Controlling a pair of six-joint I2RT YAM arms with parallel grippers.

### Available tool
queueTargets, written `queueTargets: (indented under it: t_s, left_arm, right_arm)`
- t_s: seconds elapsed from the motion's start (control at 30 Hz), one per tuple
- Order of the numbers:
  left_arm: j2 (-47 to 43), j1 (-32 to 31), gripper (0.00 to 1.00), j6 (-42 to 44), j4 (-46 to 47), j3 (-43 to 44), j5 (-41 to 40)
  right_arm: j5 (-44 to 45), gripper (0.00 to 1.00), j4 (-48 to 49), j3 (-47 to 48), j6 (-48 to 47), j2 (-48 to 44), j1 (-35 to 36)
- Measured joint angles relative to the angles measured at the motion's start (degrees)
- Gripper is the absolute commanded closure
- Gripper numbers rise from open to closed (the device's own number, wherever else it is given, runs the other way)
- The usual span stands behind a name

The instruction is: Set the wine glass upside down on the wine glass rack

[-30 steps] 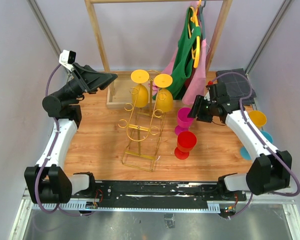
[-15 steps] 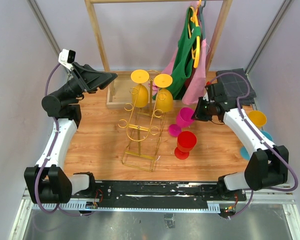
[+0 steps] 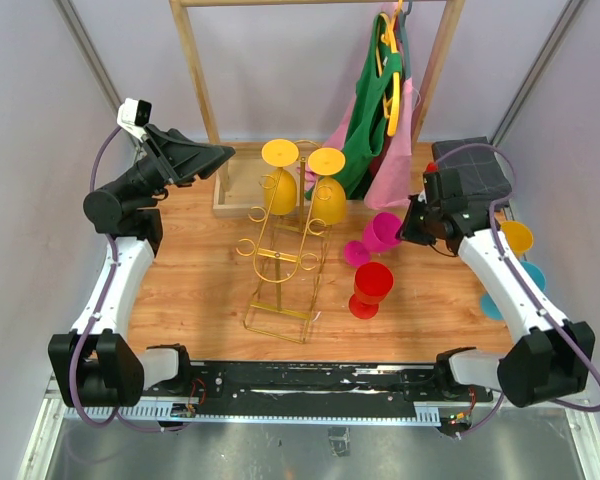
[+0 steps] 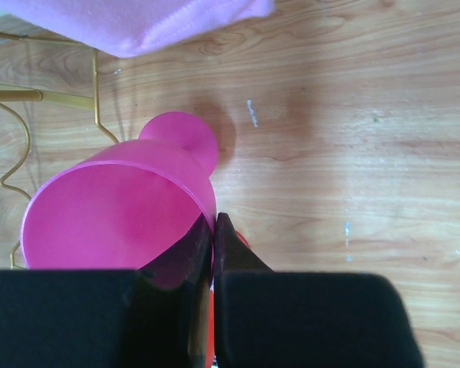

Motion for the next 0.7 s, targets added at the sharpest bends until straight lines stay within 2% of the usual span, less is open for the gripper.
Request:
queueTargets:
  t_s: [0.3,0.7]
  left_arm:
    - [0.0,0.0,0.41,-0.1,0.6,0.0,0.1]
    - [0.1,0.0,0.41,-0.3,1.7,0.0,0.0]
  right_arm:
    - [9.9,0.99,-8.0,1.3,0.1,-9.6,0.0]
    - [25.9,0.99,-14.6,16.2,-2.4,-15.5,0.0]
